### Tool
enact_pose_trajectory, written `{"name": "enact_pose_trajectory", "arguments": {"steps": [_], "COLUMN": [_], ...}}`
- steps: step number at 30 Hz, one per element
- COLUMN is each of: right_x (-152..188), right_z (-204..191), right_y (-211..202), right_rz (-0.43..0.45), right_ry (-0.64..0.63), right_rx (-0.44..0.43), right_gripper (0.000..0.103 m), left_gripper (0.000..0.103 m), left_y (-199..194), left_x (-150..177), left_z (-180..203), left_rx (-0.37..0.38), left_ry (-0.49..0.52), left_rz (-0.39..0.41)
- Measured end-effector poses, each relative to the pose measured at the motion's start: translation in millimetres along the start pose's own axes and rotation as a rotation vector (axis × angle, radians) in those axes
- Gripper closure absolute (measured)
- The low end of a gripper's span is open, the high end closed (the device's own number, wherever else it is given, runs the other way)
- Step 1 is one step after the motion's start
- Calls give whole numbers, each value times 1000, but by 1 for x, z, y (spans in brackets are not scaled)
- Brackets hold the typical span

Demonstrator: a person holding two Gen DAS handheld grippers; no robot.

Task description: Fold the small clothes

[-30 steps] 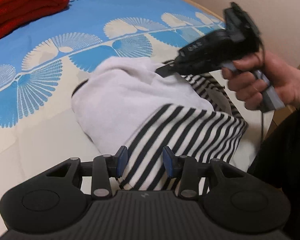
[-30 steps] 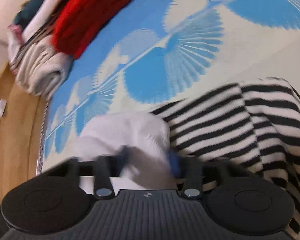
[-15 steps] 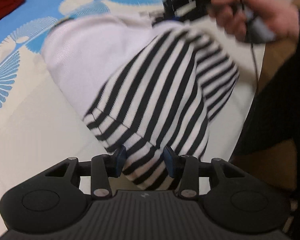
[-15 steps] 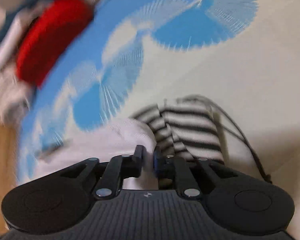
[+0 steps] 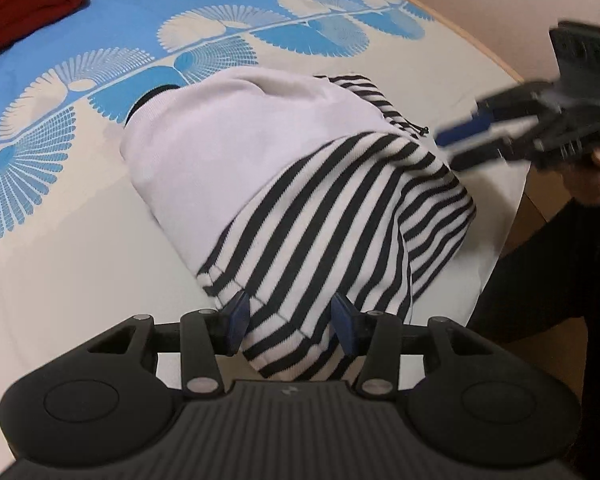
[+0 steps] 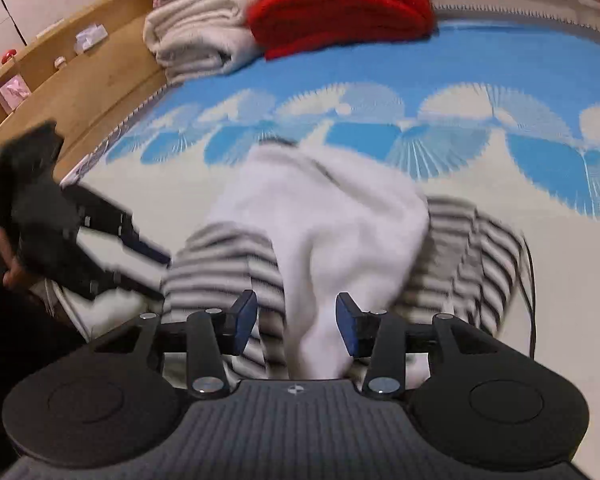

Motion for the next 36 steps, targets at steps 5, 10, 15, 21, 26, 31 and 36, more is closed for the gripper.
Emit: {"name": "enact_pose_trajectory", "arguments": {"steps": [5, 10, 15, 21, 26, 31, 36], "right_x": [33, 44, 56, 27, -12, 26, 30], "right_z": [-6, 5, 36, 22, 10, 5, 17], "right_y": [11, -15, -4, -31, -57, 25, 32], "right_rz": [-103, -145, -215, -57, 159, -115, -162], "right_ry": [-75, -64, -18, -42, 84, -94, -108], "right_rx": [12, -54, 39, 26, -135, 69, 173], "right_gripper": [75, 100, 100, 91, 86, 86, 71], "left_gripper": [53, 53, 51, 49, 49, 48, 43], "left_y": [0, 0, 45, 28, 3, 47, 40], "left_x": [-11, -17, 20, 18, -10, -12, -19], "left_z": [4, 14, 37, 22, 3, -2, 5], "left_rx": [-3, 41, 8, -2, -30, -119, -225], "left_ry": [14, 28, 168, 115, -1, -29, 0], "left_rz": [36, 72, -129, -92, 104, 33, 43]}}
Point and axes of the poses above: each gripper's, at about its wrist camera, not at the fingertips, and y roughly the way its jaws point, z to its right, x to its underside, the point moved 8 cm from there along y, roughly the way its jaws point, and after that the axes turned 11 degrees about y, right-handed, at the moved point
